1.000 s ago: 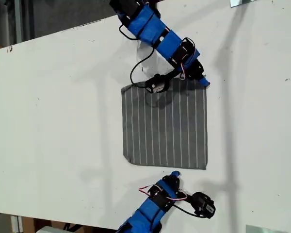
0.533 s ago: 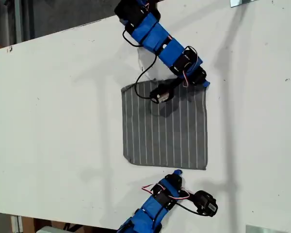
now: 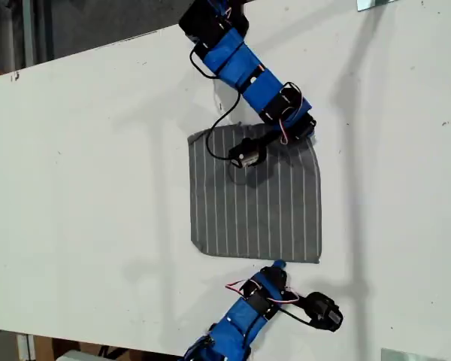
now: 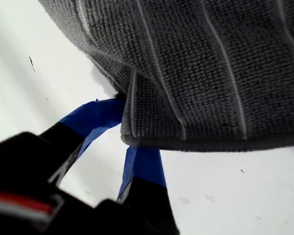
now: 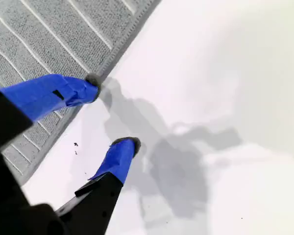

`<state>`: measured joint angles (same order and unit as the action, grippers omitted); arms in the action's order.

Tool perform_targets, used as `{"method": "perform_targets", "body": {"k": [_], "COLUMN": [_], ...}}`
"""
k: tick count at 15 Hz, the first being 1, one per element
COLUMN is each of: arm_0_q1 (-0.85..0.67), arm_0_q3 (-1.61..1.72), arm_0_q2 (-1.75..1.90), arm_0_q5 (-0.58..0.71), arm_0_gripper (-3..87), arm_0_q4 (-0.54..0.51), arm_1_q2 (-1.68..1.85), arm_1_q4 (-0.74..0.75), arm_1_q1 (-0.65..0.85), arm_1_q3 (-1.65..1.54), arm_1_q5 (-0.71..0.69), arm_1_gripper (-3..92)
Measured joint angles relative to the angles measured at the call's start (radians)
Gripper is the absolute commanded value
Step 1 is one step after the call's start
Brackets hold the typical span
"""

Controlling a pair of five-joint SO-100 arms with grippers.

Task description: Grasp corners of a square towel and fold twice.

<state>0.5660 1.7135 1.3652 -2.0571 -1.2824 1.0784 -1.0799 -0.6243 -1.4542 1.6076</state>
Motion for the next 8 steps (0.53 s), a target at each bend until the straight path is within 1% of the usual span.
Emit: {"method": "perform_targets", "body": {"k": [3, 8], "arm_0_q1": [-0.002, 0.003], "arm_0_q3": [-0.195, -0.359], "arm_0_q2": [-0.143, -0.232], "arm_0_q5": [0.063, 0.077], "arm_0_gripper": [21.8, 23.0], "arm_0_q4": [-0.051, -0.071], "arm_1_q2": [0.0, -0.002], "arm_1_q4": [0.0, 0.0], "arm_1_q1": [0.0, 0.0], "arm_1_q3": [0.0, 0.0], "arm_1_q5": [0.0, 0.0], "arm_1_gripper": [-0.1, -0.1]}}
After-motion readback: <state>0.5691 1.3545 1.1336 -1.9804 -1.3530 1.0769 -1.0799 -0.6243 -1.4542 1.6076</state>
